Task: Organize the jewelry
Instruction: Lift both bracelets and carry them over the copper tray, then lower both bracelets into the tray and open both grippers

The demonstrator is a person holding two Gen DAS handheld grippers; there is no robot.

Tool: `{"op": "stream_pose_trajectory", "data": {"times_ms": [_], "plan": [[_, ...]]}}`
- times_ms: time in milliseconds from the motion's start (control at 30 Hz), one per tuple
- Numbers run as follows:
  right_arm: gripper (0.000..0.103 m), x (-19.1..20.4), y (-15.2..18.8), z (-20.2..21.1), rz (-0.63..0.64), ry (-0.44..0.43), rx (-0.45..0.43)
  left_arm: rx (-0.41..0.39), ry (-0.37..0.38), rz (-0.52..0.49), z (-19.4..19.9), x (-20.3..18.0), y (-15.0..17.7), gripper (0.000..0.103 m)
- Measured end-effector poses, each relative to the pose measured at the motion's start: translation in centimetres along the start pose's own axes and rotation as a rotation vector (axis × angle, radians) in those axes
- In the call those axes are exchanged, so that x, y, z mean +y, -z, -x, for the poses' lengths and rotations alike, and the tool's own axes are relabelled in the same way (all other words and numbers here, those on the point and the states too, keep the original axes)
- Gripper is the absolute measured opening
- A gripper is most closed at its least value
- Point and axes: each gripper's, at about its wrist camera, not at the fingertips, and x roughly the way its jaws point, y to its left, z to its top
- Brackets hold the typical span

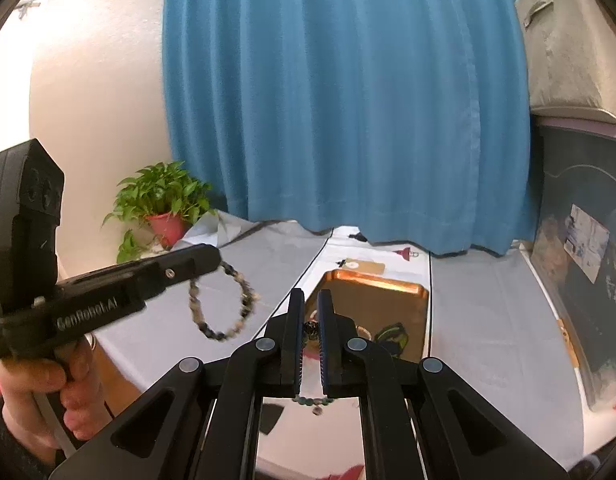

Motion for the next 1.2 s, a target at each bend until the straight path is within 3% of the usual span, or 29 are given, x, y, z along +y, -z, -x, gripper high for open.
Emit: {"op": "stream_pose_trajectory", "data": {"times_ms": [267, 600, 733, 900, 1000, 1200], "plan": [[0.007, -3.5, 0.4, -5.8, -0.049, -0.016, 0.015, 0.022, 0.016, 0.028, -6.8, 3.2, -0.2, 0.005], [0.007, -7.5, 0.8, -16.0, -0.075, -0.036, 0.055, 0.099, 0.042, 0.017, -18.4, 5.4, -0.4, 0.005], [0.007, -8.5, 0.8, -20.0, -0.054, -0.036, 0.079, 0.132, 0.054, 0.069, -22.3, 7.0, 0.4, 0.005], [0.007, -10.0, 1.3, -23.9, -0.027, -0.009, 0.103, 0.21, 0.025, 0.111, -25.8, 9.2, 2.1, 0.005], [0.007, -12.1, 2.9, -26.2, -0.098, -0.013, 0.157, 0.254, 0.003, 0.118, -27.6, 10.1, 3.1, 0.005], [0.007, -13.7, 5.4, -28.8, -0.091, 0.04, 0.246, 0.343, -0.061, 0.165, -30.3, 12.3, 5.9, 0.005]]}}
